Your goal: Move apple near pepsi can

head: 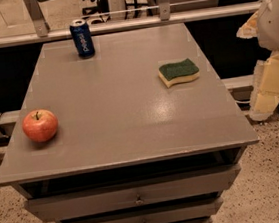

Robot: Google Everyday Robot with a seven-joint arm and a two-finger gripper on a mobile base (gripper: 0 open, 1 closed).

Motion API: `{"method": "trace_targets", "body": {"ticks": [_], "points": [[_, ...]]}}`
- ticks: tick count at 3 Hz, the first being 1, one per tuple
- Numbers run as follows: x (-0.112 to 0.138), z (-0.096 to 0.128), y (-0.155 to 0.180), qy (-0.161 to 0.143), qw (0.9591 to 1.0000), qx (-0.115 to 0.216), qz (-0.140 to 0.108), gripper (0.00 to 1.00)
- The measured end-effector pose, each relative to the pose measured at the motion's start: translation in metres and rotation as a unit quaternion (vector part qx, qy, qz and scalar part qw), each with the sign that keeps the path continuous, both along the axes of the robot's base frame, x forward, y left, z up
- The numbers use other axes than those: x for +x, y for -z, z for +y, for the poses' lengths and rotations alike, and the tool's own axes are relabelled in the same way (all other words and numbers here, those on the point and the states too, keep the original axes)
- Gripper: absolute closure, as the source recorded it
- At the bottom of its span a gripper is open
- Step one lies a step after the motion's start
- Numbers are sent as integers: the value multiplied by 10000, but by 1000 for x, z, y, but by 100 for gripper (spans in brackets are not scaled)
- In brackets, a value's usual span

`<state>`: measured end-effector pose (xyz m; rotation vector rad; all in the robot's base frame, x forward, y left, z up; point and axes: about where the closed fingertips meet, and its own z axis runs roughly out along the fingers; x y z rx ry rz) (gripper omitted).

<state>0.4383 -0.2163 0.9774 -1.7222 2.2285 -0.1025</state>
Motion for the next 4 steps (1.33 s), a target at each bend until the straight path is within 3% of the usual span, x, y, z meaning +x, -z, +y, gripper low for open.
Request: {"method": "trace_targets", "body": {"ticks": [1,2,3,4], "points": [[2,4,3,-39,10000,53,-12,0],[15,28,19,-256,9991,347,-57,0],[37,81,46,-589,9941,906,-38,0],[70,162,54,-927,9800,1749,-224,0]]}}
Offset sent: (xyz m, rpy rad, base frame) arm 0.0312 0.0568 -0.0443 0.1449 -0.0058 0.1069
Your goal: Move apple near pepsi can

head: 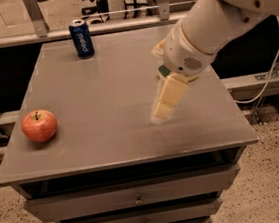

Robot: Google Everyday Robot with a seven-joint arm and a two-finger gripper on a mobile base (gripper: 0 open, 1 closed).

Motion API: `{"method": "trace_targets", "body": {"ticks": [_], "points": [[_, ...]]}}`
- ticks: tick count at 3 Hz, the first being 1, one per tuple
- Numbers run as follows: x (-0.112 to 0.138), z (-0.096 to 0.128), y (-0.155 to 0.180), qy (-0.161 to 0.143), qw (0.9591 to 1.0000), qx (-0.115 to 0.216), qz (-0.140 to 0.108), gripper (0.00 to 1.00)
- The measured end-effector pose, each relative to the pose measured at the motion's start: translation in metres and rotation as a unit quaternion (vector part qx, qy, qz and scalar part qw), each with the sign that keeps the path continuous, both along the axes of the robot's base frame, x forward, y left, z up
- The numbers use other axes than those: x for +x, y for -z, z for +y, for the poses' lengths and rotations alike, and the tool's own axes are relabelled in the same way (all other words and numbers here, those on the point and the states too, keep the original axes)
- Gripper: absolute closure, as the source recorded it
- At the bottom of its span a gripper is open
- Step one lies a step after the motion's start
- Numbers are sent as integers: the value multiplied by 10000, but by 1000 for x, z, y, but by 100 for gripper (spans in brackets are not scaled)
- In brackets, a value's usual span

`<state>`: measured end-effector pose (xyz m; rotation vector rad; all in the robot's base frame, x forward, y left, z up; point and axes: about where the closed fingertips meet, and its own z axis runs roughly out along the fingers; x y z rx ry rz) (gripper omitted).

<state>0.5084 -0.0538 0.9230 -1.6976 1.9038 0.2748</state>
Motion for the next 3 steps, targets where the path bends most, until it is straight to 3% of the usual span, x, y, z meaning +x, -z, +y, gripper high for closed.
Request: {"method": "trace_targets", "body": {"ticks": [1,2,3], "points": [[15,55,-3,126,9993,269,241,0],[15,54,-3,177,9991,280,274,0],[21,69,3,60,9981,593,173,0]]}}
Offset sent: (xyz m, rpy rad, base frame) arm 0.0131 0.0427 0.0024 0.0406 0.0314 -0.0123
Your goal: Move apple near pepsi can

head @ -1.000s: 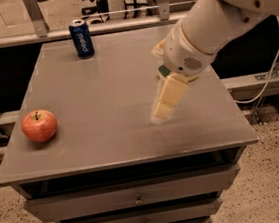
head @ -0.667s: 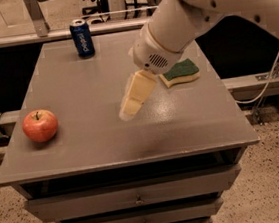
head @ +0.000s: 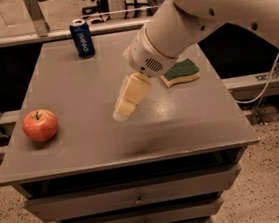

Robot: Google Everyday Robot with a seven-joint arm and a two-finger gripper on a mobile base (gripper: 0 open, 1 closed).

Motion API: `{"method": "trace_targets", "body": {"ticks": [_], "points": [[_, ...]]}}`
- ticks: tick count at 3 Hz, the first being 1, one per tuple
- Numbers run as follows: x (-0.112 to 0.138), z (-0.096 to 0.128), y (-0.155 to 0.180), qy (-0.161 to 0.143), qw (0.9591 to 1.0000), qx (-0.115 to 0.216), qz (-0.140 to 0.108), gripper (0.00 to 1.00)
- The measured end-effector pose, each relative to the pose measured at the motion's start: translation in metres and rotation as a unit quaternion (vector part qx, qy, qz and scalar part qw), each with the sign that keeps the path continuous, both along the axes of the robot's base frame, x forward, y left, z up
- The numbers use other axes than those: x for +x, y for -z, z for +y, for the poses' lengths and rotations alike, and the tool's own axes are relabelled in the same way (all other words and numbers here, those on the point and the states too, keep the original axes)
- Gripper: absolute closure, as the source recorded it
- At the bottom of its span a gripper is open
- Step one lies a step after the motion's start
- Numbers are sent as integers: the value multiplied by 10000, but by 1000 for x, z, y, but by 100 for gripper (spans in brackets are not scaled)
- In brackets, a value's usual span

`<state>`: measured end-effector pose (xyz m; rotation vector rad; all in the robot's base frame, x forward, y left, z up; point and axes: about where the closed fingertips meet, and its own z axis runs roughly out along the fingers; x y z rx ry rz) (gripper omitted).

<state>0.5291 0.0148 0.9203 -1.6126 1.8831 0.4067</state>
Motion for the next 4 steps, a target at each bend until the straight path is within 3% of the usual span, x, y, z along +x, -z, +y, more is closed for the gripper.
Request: {"method": "trace_targets", "body": {"ticks": [1,2,3,4], "points": [[12,45,13,-372,9979,517,-123,0],[23,104,27,-819,9902,1128,-69,0],[21,147,36,-1140,9808,1571,188,0],[10,173,39,-1402,9695,1938,525,0]]}}
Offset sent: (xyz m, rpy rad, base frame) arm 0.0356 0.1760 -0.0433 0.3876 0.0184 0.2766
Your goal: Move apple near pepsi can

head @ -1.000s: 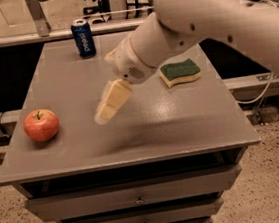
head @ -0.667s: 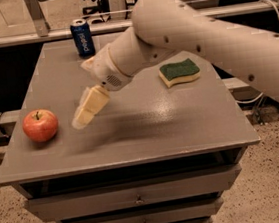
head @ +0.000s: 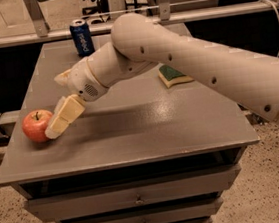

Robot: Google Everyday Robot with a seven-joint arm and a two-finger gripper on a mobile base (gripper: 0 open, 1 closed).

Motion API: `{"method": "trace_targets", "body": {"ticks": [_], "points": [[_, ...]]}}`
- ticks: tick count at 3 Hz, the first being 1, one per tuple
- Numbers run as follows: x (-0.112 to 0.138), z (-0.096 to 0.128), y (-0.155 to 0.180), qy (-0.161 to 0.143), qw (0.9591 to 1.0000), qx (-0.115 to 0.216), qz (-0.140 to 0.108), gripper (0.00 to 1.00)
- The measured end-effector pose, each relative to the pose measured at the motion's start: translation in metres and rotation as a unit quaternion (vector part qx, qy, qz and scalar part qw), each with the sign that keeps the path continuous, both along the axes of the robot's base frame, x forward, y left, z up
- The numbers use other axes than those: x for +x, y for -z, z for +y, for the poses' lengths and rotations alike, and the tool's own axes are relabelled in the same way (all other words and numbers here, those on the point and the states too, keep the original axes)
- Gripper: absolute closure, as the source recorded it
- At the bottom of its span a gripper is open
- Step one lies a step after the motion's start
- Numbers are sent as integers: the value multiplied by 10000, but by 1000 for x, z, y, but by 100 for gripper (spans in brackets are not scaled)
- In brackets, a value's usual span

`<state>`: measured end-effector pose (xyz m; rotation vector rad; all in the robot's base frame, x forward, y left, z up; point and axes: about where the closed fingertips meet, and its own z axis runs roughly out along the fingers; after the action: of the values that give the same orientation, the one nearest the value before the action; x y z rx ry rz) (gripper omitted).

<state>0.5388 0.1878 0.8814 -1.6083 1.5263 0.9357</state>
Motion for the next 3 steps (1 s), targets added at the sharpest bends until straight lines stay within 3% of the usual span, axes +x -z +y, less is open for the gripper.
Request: {"method": "trace_targets", "body": {"ticks": [1,3], "points": [[-12,19,4,-246,9994,207,138,0],[-20,41,23,-384,9987,320,88,0]]}}
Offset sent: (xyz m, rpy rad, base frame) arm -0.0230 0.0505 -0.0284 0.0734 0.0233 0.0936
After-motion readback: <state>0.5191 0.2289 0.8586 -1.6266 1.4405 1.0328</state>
